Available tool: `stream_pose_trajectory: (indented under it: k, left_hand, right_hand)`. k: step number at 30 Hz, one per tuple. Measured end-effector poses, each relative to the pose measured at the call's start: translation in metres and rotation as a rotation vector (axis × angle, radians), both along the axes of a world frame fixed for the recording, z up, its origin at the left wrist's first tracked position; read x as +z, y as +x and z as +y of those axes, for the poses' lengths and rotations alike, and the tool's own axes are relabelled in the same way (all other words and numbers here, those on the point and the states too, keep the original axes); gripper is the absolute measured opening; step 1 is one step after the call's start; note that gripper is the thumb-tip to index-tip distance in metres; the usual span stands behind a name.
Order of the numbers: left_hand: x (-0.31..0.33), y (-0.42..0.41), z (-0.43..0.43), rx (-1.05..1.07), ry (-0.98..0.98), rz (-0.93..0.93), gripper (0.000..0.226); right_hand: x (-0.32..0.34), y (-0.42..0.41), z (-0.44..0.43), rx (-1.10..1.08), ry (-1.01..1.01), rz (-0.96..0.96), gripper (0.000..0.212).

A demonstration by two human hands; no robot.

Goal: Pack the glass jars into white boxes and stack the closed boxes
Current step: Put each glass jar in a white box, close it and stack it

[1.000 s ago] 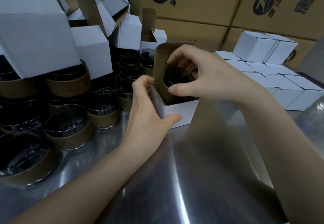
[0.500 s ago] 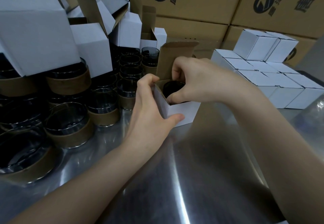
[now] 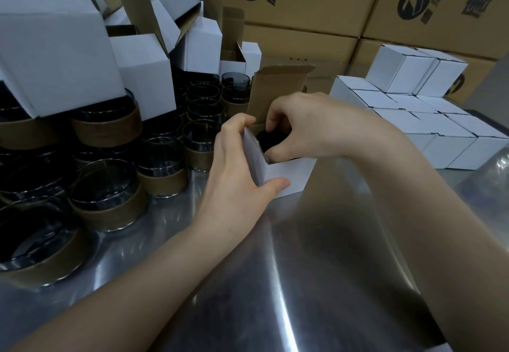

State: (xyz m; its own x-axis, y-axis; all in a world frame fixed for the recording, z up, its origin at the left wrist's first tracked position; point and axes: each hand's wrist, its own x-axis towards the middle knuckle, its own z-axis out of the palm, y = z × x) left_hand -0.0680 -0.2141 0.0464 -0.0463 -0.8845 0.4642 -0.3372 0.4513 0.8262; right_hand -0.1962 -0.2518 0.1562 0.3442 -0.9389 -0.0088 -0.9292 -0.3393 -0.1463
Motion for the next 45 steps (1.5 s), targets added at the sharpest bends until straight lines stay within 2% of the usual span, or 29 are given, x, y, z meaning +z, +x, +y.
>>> stream_pose_trajectory:
  k: [8,15,19,22,24,26,30,34,36,38,45]
  left_hand:
    - [-0.004,0.0,-0.002,-0.026,-0.006,-0.006,0.09]
    - [-0.003,0.0,-0.002,-0.022,0.004,-0.009,0.09]
    - [-0.002,0.001,0.0,-0.024,0.012,-0.01,0.089]
    - [-0.001,0.002,0.001,-0.02,0.01,-0.031,0.088]
    - [0.001,0.002,0.002,-0.03,0.014,-0.051,0.086]
    - [0.003,0.002,0.003,-0.042,0.025,-0.057,0.083]
    - [0.005,0.001,0.004,-0.04,0.056,-0.109,0.075]
    - [0.005,0.001,0.006,-0.051,0.094,-0.095,0.063]
    - [0.008,0.001,0.007,-0.062,0.117,-0.025,0.048]
    - [0.01,0.001,0.007,-0.062,0.121,0.052,0.035]
    - [0.018,0.001,0.004,-0.073,0.119,0.225,0.029]
  right_hand:
    - [0.0,-0.001,0.001,0.017,0.005,0.013,0.038]
    - [0.003,-0.004,0.003,0.034,0.019,-0.057,0.041]
    - [0.003,-0.01,0.003,0.016,0.005,-0.204,0.031]
    - [0.002,-0.018,0.0,-0.056,-0.14,-0.453,0.013]
    - [0.001,-0.024,-0.003,-0.091,-0.297,-0.523,0.027]
    - [0.0,-0.028,-0.004,-0.129,-0.346,-0.544,0.039]
    - [-0.005,-0.033,-0.007,-0.143,-0.216,-0.63,0.048]
    - [-0.006,-0.036,-0.008,-0.113,-0.026,-0.811,0.028]
    - [-0.009,-0.036,-0.01,-0.108,0.064,-0.863,0.029]
    - [-0.013,-0.036,-0.012,-0.11,0.101,-0.847,0.034]
    - [-0.017,-0.038,-0.017,-0.044,0.175,-0.808,0.047]
